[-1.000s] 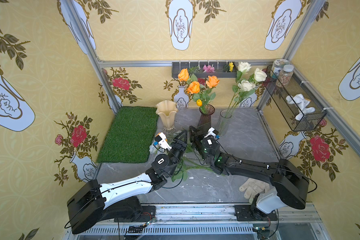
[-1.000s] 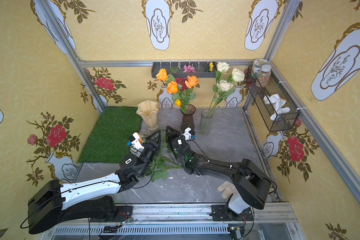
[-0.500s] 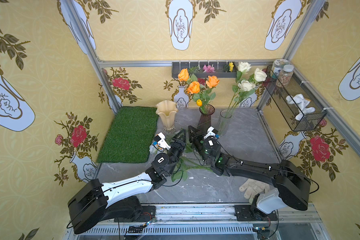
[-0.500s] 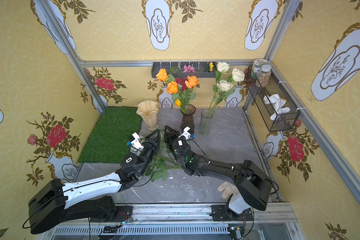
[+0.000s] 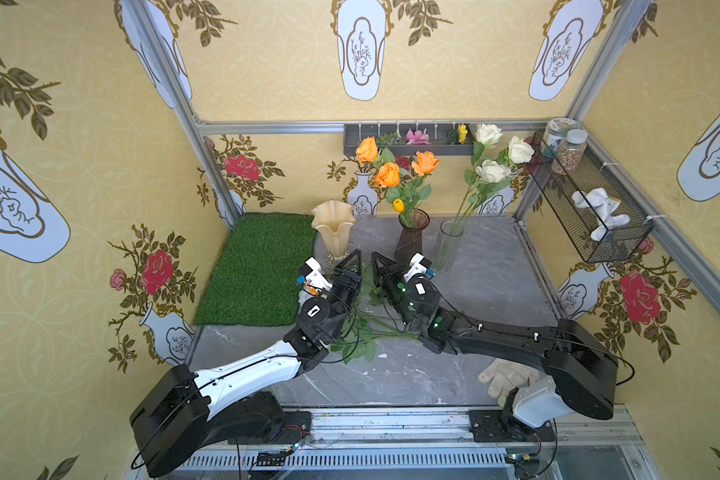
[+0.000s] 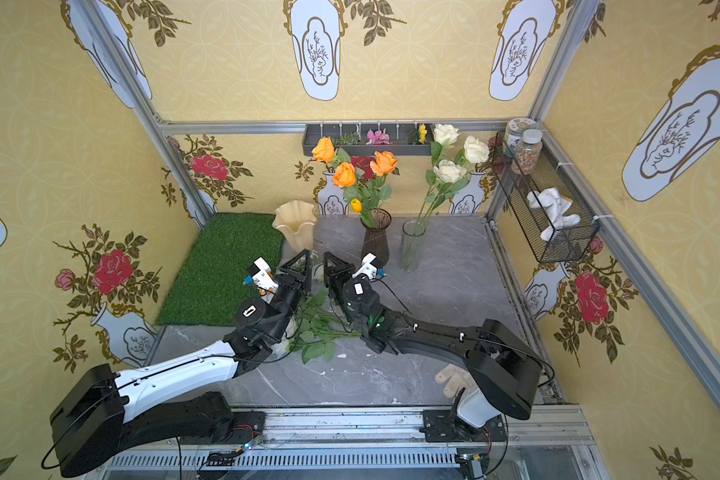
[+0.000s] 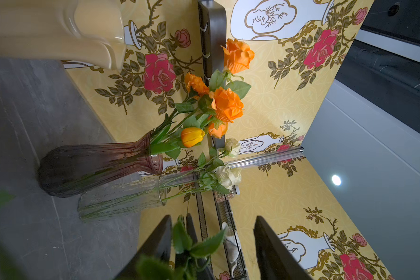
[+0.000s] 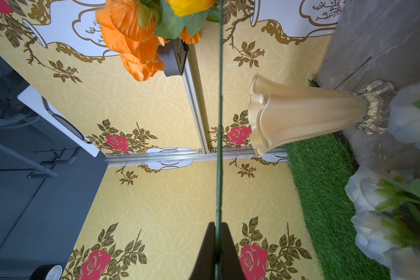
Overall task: Arrange the flowers in different vases according to their colors
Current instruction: Pick up the flower at the center of the board.
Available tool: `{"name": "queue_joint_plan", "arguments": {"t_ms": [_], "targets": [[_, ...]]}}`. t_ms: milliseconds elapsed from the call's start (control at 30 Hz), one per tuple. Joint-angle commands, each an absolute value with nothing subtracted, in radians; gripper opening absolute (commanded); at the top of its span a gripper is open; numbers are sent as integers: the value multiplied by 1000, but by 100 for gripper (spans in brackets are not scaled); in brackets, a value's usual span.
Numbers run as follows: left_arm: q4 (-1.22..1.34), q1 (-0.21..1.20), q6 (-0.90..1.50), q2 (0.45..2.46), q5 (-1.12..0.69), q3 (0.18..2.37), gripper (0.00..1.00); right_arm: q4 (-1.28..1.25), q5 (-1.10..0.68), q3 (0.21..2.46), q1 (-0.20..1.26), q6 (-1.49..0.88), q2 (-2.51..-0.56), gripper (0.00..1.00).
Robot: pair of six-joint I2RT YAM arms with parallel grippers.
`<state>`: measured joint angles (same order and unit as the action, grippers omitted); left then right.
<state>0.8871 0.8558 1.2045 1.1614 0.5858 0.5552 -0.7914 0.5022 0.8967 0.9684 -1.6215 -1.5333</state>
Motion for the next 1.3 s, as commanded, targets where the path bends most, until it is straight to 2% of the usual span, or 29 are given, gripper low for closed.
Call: {"name": "queue_joint_plan", "arguments": {"t_ms": [0,200,467,567,600,667,767,833,900,933,1000,1100,1200,1267], "targets": [[876,852,1212,1162,578,553,45,-875,488,902,975,-1620,-1544,0],[846,844,1220,1154,583,558,27,-894,490,894,978,-1620,-1550,0],[764,818,1218,1134,578,580,14,-923,474,870,978,-1625,-1554,0],[748,808,1224,1132,570,581,5,-926,470,864,978,-1624,-1552,0],[739,804,1224,1130,568,584,1,-927,467,863,978,-1621,-1552,2],[695,800,1223,1119,567,596,0,-925,459,861,978,-1621,-1550,25],[593,795,1193,1091,569,634,0,-908,430,852,975,-1618,-1539,48],[503,793,1166,1072,575,672,0,-868,407,842,971,-1612,-1518,56],[419,786,1130,1055,572,704,0,-803,378,821,965,-1616,-1481,72],[387,781,1119,1050,567,718,0,-770,361,809,961,-1612,-1460,76],[290,763,1087,1033,556,758,0,-654,302,783,947,-1602,-1397,80],[94,742,995,1024,530,858,0,-405,191,753,918,-1515,-1267,81],[-50,738,887,1027,531,948,0,-85,143,735,891,-1380,-1121,83],[-93,737,822,1033,535,992,0,119,175,714,882,-1296,-1000,84]]}}
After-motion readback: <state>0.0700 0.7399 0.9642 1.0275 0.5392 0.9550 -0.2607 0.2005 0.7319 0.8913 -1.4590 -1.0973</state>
